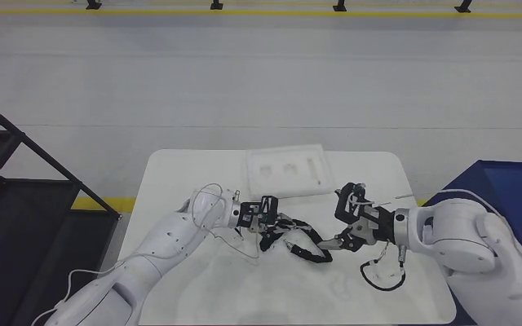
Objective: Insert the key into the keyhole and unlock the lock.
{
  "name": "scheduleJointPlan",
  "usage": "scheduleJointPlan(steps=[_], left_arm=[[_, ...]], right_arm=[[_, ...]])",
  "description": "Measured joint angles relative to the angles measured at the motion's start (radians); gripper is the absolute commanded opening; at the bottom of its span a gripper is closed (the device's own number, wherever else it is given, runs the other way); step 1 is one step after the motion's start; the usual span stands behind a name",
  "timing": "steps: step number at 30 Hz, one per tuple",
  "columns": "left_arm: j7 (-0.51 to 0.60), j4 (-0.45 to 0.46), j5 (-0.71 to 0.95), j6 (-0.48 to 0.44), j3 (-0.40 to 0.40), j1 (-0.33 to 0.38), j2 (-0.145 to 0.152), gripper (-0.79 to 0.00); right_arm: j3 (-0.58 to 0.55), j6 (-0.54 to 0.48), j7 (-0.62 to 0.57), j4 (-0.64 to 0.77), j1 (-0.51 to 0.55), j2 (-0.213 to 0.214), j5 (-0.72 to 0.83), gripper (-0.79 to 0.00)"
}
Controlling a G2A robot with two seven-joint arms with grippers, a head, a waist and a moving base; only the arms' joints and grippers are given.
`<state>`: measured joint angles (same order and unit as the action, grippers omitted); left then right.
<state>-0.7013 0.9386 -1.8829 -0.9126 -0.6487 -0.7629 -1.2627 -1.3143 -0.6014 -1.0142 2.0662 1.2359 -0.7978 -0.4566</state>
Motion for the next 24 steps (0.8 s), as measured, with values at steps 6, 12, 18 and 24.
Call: scheduleJointPlan(steps=[6,12,18,24], left_arm=[[0.03,-0.038,0.055,-0.03,0.017,0.002,-0.015,0.0],[-0.037,-0.055,0.104,-0.028,-0.015,0.028,-0.007,0.0],[-0.105,-0.034,0.121,-0.097,-0.089,0.083,0.031,0.0],[-0.106,-0.037,0.18,-0.1,-0.074,0.177,0.068,0.0]], right_arm=[[0.035,-0.029,0.017,-0.048,-0.04,-0.004,0.015,0.0],[0.088,-0.102,0.043,-0.125,-0.111,-0.012,0.016,0.0],[0.172,-0.219,0.102,-0.287,-0.242,-0.034,0.06,0.0],[0.29,-0.297,0.118,-0.476,-0.437,-0.072,0.103,0.0]])
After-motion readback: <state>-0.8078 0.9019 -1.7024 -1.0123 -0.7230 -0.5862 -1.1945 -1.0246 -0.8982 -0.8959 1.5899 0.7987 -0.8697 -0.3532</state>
